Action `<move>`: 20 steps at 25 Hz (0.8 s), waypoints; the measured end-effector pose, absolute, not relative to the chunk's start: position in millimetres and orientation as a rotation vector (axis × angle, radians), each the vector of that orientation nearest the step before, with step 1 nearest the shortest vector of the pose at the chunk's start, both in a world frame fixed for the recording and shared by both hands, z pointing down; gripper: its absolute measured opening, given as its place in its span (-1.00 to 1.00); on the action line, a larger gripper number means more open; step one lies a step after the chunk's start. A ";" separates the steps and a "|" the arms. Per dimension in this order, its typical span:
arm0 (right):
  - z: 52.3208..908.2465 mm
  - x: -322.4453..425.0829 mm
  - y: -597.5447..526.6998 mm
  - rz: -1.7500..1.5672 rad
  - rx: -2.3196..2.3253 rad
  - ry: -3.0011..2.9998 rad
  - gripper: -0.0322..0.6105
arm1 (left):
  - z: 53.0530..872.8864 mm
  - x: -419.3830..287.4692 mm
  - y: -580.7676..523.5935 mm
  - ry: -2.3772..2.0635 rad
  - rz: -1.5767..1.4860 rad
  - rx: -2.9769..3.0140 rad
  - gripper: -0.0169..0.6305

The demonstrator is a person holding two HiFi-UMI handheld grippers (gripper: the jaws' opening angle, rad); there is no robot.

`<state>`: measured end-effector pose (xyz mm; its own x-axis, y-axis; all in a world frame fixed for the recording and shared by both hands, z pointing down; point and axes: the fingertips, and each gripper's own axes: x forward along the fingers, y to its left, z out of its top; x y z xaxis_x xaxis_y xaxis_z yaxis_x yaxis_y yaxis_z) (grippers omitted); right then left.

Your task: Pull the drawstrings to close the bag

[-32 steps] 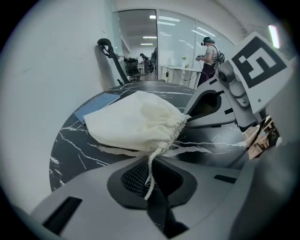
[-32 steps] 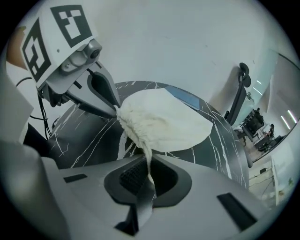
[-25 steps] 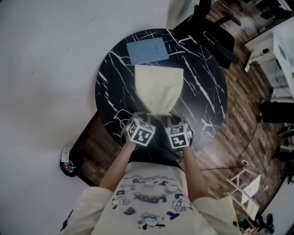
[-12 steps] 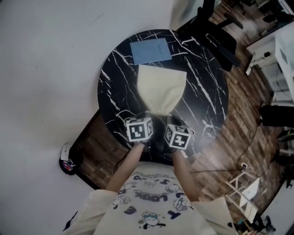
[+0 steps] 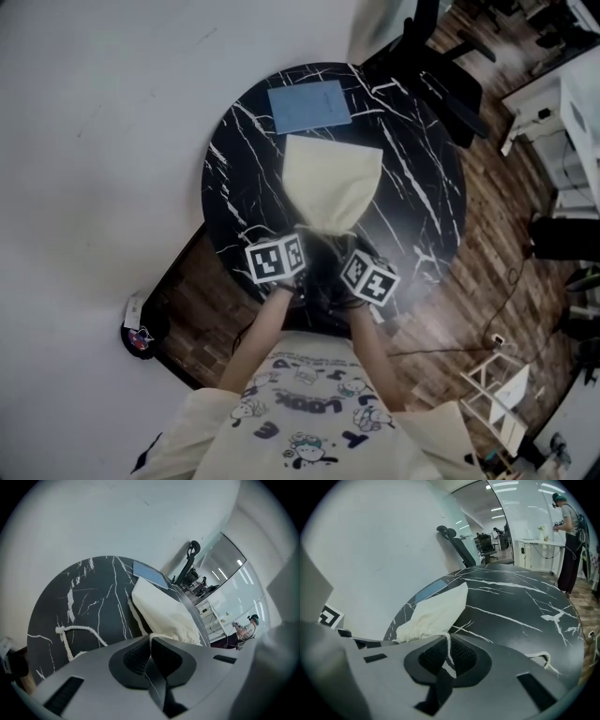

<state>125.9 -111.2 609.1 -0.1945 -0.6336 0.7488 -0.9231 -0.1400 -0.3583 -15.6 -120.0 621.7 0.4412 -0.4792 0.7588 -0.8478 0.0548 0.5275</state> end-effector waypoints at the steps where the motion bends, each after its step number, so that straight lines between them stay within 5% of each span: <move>1: 610.2 125.8 -109.8 1.265 1.736 -1.814 -0.83 | 621.1 -14.1 -118.5 -1.176 0.423 1.599 -0.81; 9: 619.8 117.3 -98.9 1.256 1.607 -1.850 -0.81 | 616.1 -7.2 -107.4 -1.150 0.595 1.776 -0.73; 12: 615.0 117.6 -96.1 1.232 1.583 -1.875 -0.34 | 613.0 -14.3 -104.0 -1.134 0.574 1.779 -0.43; 20: 542.9 123.8 -93.7 0.894 1.608 -2.028 -0.26 | 551.5 -44.3 -106.2 -1.232 0.526 1.934 -0.40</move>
